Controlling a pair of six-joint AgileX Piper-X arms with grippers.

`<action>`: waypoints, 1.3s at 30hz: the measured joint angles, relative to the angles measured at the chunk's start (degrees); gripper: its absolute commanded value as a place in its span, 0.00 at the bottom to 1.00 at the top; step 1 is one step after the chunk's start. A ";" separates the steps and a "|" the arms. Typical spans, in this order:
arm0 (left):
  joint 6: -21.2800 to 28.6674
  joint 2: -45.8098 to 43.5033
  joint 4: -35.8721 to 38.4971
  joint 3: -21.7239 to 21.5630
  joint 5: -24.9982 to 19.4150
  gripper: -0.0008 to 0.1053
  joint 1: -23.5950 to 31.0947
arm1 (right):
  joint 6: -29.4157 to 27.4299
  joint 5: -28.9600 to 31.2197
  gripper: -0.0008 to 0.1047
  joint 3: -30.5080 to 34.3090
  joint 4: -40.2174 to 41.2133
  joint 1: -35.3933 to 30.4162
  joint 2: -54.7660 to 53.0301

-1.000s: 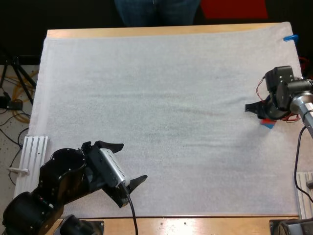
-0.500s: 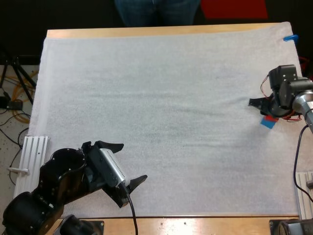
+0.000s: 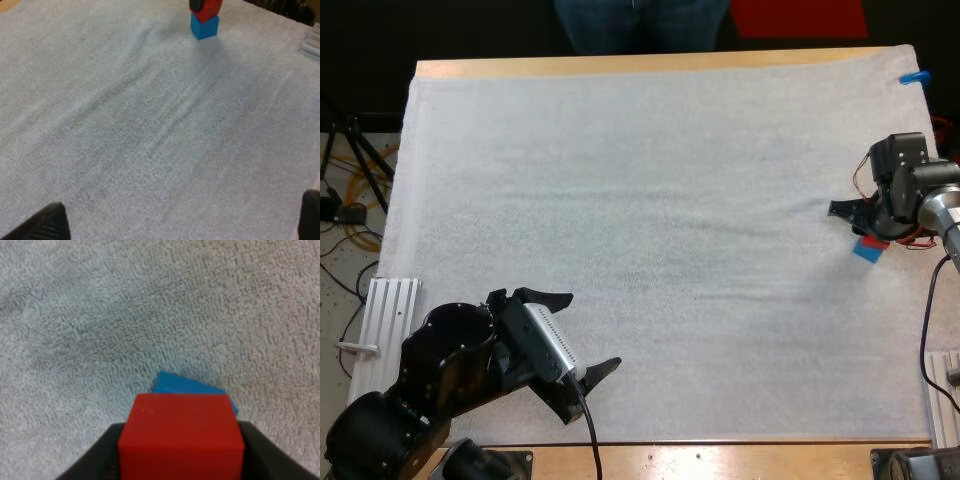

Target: Stack red cube on blue cube

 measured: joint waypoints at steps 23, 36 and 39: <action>0.00 0.00 0.00 0.00 0.00 0.83 0.00 | -0.21 0.00 0.74 -1.60 4.67 0.00 -15.21; 0.00 4.84 -5.02 0.00 -8.87 0.83 5.29 | -6.25 -0.81 0.74 -1.60 7.77 0.00 -24.01; 0.00 7.43 -7.86 0.00 -9.17 0.83 12.13 | -8.58 -0.81 0.74 -1.60 7.23 0.00 -24.72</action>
